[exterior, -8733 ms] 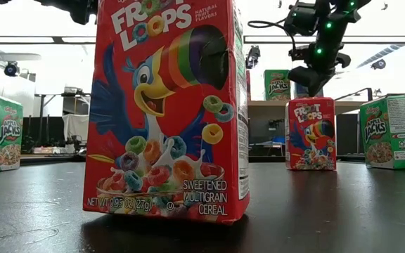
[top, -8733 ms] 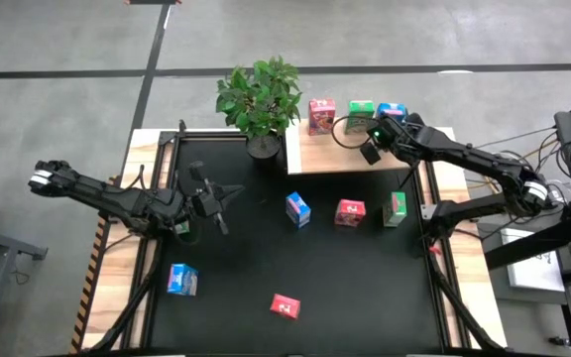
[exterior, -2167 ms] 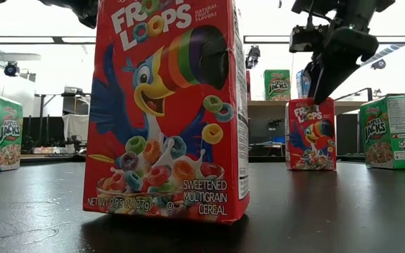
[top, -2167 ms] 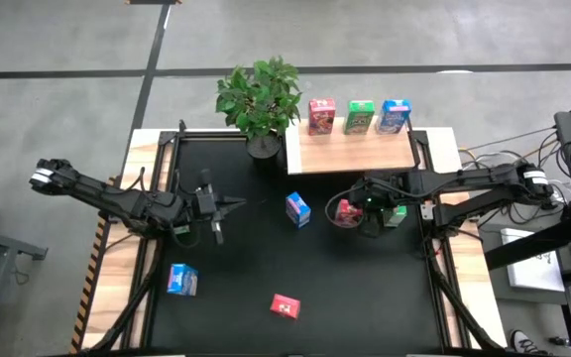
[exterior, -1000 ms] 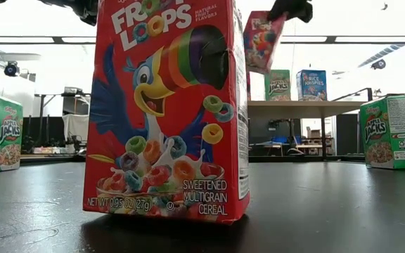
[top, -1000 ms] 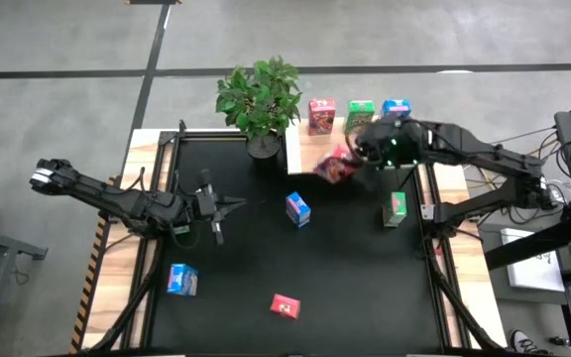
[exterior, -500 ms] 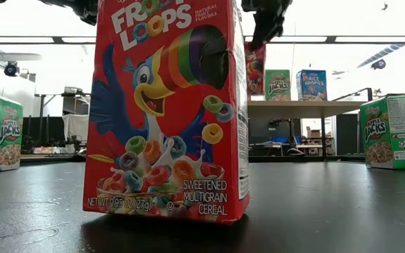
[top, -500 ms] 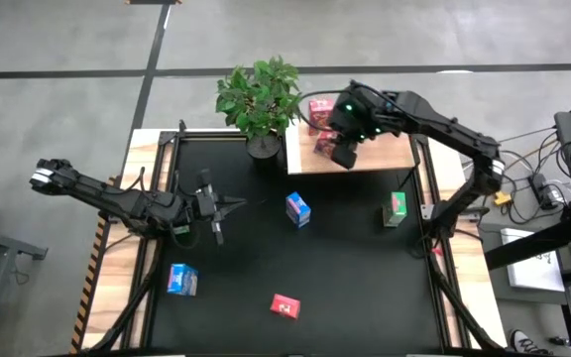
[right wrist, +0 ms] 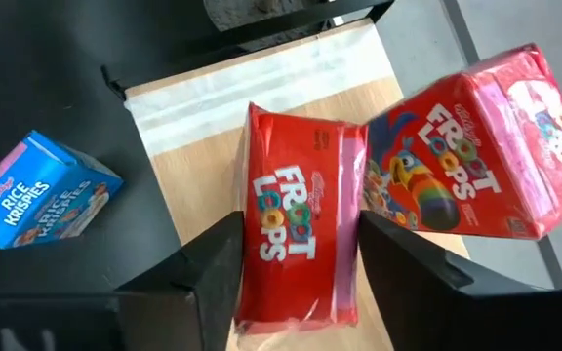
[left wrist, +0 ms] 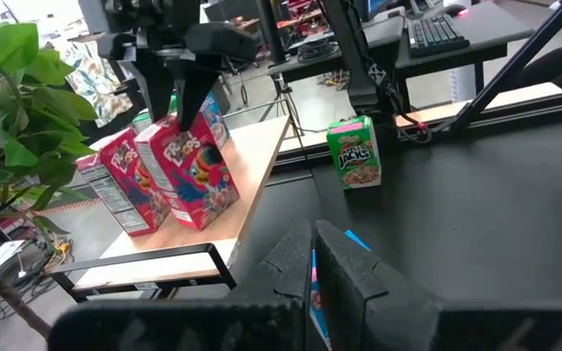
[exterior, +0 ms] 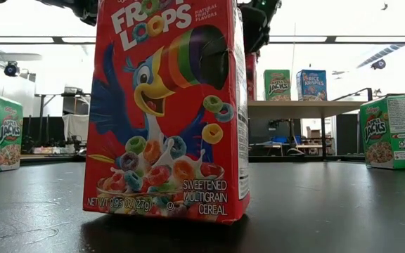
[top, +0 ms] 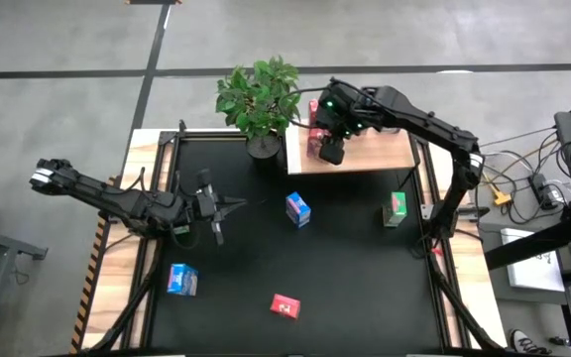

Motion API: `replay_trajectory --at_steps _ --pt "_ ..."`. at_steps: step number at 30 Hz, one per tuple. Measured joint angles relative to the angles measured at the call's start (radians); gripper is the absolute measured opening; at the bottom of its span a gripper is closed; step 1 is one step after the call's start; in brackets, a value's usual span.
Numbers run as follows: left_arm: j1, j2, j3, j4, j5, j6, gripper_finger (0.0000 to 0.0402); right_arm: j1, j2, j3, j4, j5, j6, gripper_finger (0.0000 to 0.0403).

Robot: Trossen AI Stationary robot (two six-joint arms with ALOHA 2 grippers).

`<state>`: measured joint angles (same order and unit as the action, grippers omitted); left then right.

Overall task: Stack cereal on shelf
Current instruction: Put the top red cereal box on the shelf

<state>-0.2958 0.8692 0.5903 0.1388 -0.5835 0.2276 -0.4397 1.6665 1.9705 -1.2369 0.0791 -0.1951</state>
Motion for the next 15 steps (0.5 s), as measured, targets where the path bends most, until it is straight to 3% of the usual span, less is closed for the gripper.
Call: replay_trajectory --at_steps 7,15 --pt "0.000 0.000 0.000 0.000 0.000 0.000 0.0000 -0.002 -0.016 0.014 -0.011 0.000 0.002 0.0212" --pt "0.000 0.000 0.000 0.001 0.000 0.000 0.0000 0.037 -0.070 0.069 -0.037 -0.001 0.078 0.0197"
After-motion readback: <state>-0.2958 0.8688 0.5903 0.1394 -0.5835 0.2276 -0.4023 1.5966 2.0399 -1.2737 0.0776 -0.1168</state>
